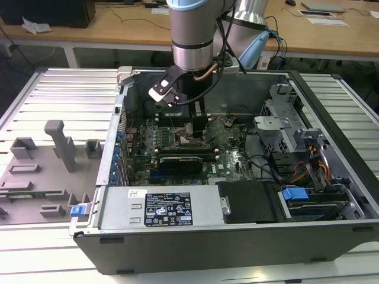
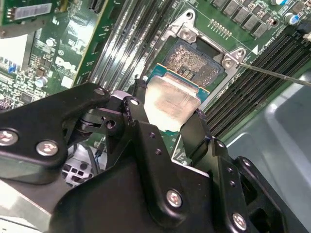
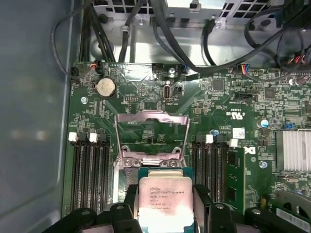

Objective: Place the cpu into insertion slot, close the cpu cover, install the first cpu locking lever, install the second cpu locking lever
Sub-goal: 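Place the cpu into insertion slot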

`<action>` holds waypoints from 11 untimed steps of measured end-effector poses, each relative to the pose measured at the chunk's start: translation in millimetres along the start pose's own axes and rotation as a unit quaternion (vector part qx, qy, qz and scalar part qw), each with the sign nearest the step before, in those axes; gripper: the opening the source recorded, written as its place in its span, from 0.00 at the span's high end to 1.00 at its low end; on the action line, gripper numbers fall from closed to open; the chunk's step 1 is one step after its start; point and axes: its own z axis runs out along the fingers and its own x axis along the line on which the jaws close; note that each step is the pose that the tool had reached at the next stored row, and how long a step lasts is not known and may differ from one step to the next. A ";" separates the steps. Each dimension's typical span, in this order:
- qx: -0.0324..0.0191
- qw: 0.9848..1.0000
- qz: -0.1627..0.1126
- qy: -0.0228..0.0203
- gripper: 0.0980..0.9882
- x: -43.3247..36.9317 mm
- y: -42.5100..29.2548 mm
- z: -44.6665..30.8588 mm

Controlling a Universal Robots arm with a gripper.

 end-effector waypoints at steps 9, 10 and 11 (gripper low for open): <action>0.000 1.000 0.001 0.000 0.51 3.6 -7.8 8.6; 0.000 1.000 0.001 0.000 0.51 4.2 -8.6 9.6; 0.000 1.000 0.002 0.000 0.51 4.8 -9.4 10.8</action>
